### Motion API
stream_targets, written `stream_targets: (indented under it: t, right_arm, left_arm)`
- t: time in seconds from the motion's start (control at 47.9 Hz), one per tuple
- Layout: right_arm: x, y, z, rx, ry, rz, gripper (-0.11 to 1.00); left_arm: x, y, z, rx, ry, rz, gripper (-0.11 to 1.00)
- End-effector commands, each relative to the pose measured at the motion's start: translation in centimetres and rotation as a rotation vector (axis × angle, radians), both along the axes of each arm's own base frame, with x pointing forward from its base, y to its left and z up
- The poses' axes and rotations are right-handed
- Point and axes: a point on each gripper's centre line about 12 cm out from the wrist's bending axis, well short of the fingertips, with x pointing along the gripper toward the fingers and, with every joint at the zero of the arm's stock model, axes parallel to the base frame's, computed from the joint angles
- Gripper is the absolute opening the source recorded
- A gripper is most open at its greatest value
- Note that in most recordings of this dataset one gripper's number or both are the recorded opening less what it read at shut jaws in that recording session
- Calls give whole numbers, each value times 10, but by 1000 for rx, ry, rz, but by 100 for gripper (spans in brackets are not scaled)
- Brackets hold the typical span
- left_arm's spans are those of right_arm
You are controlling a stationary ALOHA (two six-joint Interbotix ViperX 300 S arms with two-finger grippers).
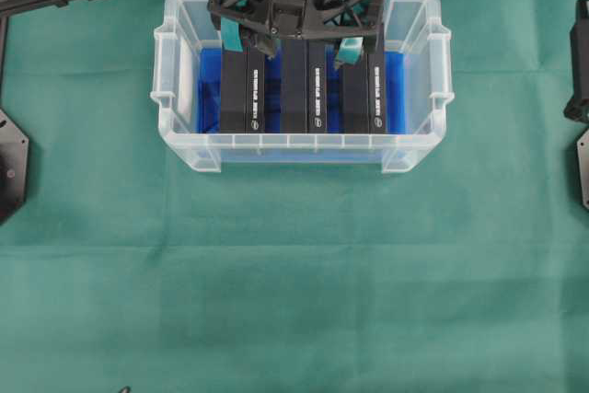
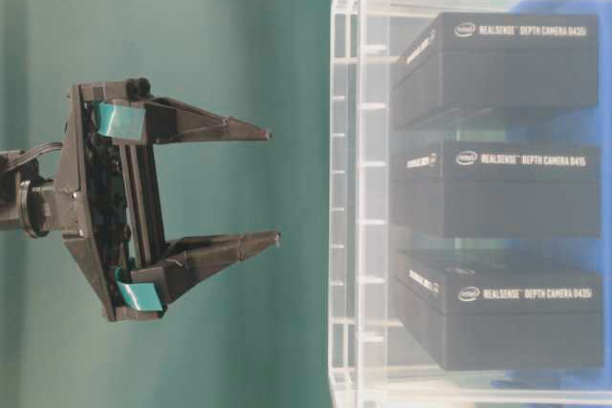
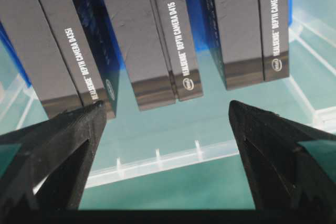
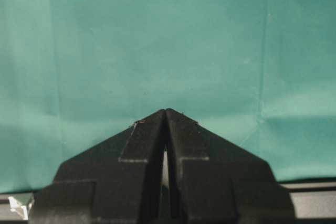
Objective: Take the box out of the case with the left arm.
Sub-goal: 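Lower the left gripper around the middle black box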
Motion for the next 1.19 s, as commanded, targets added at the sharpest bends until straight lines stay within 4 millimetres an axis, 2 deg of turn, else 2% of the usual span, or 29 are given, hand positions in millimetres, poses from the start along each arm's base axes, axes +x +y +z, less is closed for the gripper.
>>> stream_targets:
  t: [0.0, 0.501, 0.793, 1.169]
  right_arm:
    - [2, 0, 10, -1, -34, -1, 3]
    - [2, 0, 9, -1, -31, -1, 3]
    - [2, 0, 9, -1, -29, -3, 3]
    - [3, 0, 9, -1, -31, -3, 3]
  left_arm:
    - [-2, 1, 12, 5, -32, 4, 97]
    - [-2, 2, -2, -5, -18, 49, 97]
    - [0, 2, -27, -5, -21, 54, 97]
    - [0, 2, -47, -7, -14, 59, 97]
